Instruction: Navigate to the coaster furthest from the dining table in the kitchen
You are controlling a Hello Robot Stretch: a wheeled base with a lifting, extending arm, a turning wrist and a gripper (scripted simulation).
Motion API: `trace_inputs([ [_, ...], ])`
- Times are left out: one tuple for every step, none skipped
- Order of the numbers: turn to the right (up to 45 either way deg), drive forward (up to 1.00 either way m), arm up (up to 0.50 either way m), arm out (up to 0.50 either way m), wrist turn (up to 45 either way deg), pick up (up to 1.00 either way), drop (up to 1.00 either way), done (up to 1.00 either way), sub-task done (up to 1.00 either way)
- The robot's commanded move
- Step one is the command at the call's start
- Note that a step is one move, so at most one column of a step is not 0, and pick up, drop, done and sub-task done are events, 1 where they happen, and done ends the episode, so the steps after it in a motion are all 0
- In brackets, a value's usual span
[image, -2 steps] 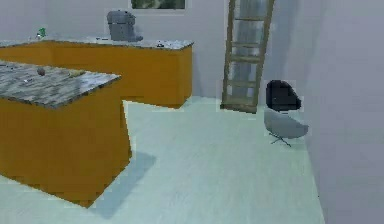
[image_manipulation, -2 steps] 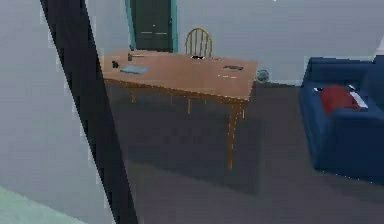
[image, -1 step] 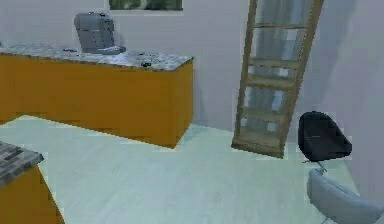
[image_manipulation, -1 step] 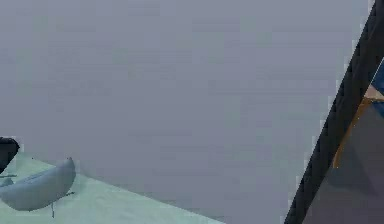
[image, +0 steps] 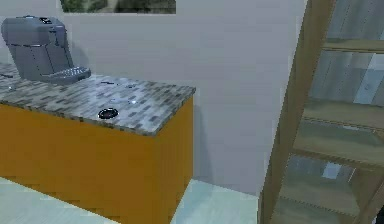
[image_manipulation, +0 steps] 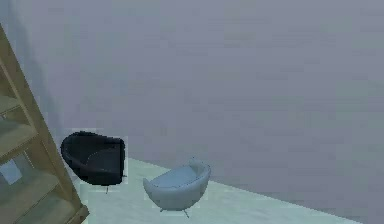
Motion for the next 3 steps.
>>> trace_inputs([
  [6.0, 0.0, 0.0, 0.0, 0.0, 0.0, 0.0, 0.0, 0.0],
  [0.0, 0.35, 0.0, 0.0, 0.0, 0.0, 0.0, 0.0, 0.0],
  [-42.0, 0.0, 0.0, 0.0, 0.0, 0.0, 0.0, 0.0, 0.0],
])
